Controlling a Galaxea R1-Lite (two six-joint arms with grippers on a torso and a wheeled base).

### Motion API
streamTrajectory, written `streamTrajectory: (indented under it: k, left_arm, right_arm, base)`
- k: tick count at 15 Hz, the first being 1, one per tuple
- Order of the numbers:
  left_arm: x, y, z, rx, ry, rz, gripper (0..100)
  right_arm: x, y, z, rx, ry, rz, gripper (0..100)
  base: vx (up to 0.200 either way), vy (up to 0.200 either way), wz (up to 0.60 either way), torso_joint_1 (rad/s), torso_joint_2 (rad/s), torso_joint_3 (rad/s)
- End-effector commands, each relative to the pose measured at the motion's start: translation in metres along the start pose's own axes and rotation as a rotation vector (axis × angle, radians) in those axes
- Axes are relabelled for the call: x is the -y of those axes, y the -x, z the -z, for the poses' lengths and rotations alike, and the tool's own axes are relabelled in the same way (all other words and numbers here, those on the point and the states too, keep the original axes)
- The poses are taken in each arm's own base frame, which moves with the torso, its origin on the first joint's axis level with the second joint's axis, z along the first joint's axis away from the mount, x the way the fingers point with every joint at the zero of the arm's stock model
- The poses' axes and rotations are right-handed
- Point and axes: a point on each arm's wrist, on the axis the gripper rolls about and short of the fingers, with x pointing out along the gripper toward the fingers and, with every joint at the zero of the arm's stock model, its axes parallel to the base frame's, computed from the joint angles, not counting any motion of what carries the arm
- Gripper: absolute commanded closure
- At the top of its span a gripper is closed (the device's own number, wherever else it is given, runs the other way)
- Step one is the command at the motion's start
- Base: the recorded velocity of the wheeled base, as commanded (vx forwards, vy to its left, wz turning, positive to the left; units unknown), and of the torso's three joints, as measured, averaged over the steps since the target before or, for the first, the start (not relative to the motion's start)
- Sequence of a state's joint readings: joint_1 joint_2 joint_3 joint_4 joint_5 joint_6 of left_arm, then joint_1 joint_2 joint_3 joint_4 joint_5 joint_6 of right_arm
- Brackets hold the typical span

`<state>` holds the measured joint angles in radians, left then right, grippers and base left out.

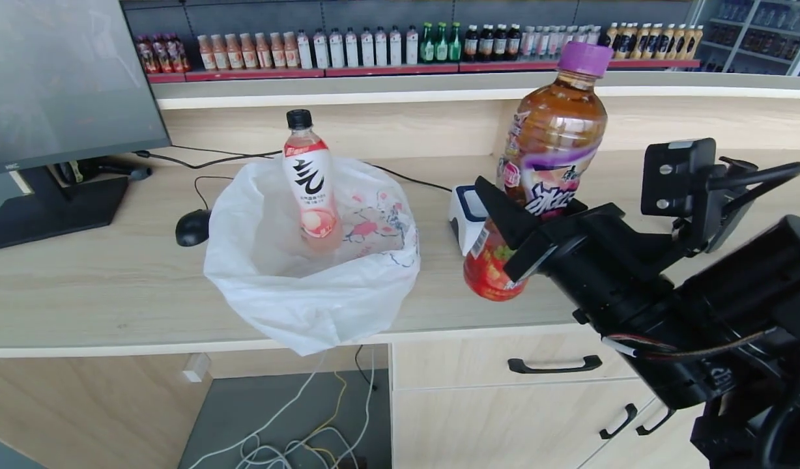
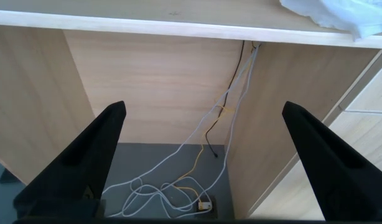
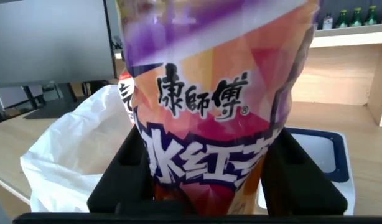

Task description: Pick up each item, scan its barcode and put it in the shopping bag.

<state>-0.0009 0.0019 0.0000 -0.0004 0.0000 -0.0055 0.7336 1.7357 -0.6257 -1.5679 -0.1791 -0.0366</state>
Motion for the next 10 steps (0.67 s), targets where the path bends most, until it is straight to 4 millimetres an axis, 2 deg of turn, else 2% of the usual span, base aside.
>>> streamTrajectory:
  k: [1, 4, 7, 8, 10]
  left_arm:
    - [0.0, 0.0, 0.0, 0.0, 0.001, 0.001, 0]
    - [0.0, 0.0, 0.0, 0.0, 0.001, 0.001, 0]
    - [0.0, 0.0, 0.0, 0.0, 0.001, 0.001, 0]
    - [0.0, 0.0, 0.0, 0.0, 0.001, 0.001, 0]
    - [0.0, 0.0, 0.0, 0.0, 0.001, 0.001, 0]
  right_arm:
    - [0.012, -0.009, -0.009, 0.05, 0.05, 0.018, 100]
    - [0.029, -0.019, -0.003, 0.06, 0.192, -0.061, 100]
    - [0.04, -0.031, 0.001, 0.075, 0.283, -0.03, 100]
    - [0.047, -0.044, 0.001, 0.103, 0.347, -0.006, 100]
    - [0.048, -0.063, 0.006, 0.15, 0.406, -0.035, 100]
  base:
    - [0.0, 0.0, 0.0, 0.0, 0.0, 0.0]
    - [0.0, 0.0, 0.0, 0.0, 0.0, 0.0]
    - [0.0, 0.0, 0.0, 0.0, 0.0, 0.0]
    - [0.0, 0.0, 0.0, 0.0, 0.0, 0.0]
    - [0.0, 0.0, 0.0, 0.0, 0.0, 0.0]
